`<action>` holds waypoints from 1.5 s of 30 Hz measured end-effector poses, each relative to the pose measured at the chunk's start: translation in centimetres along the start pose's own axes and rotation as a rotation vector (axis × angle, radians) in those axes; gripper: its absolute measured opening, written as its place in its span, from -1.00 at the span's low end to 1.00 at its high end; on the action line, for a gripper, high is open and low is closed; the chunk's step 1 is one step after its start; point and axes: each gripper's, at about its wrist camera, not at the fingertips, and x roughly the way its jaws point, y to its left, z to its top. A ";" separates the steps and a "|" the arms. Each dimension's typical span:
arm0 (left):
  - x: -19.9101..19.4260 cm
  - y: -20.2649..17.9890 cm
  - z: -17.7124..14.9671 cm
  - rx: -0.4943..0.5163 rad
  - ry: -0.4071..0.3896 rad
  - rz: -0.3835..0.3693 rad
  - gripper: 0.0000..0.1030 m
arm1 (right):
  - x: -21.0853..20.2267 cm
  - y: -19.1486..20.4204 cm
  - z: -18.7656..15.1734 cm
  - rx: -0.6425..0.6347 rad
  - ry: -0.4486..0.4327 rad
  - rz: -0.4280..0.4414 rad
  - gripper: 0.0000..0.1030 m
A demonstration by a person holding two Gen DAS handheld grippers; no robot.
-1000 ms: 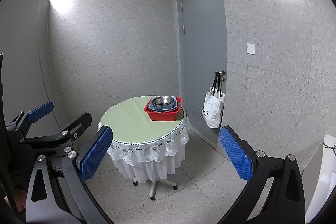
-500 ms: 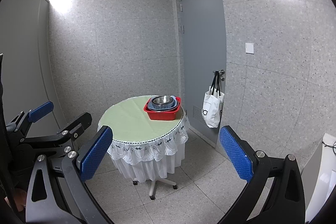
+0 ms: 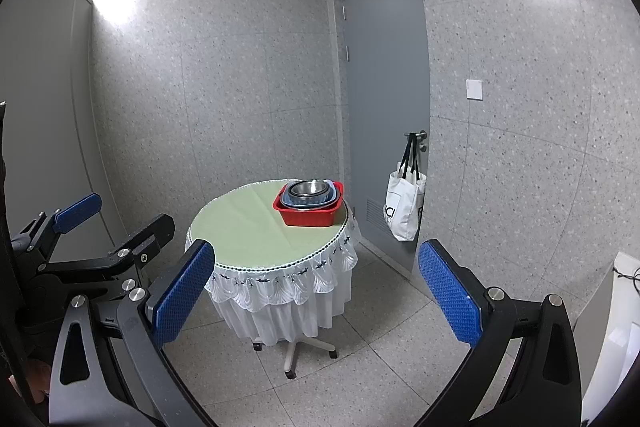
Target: Organize plates and bowls
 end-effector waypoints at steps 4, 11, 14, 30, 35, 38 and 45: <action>-0.1 0.2 -0.1 0.001 -0.001 0.000 0.99 | 0.0 0.0 0.0 0.000 -0.001 0.000 1.00; 0.0 0.4 -0.2 0.001 0.003 -0.002 0.99 | 0.0 0.1 0.0 0.001 0.001 -0.001 1.00; 0.0 0.4 -0.2 0.003 0.004 -0.002 0.99 | 0.0 0.2 0.0 0.004 0.002 -0.001 1.00; 0.2 1.1 -0.1 0.002 0.015 -0.002 0.99 | 0.4 0.4 -0.3 0.007 0.011 -0.002 1.00; 0.5 1.3 -0.1 0.002 0.019 -0.003 0.99 | 0.6 0.4 -0.3 0.006 0.015 0.000 1.00; 0.7 1.4 -0.1 0.003 0.023 -0.003 0.99 | 0.9 0.4 -0.4 0.006 0.017 -0.001 1.00; 1.3 1.3 0.1 0.008 0.025 -0.002 0.99 | 1.5 0.1 -0.4 0.012 0.021 0.005 1.00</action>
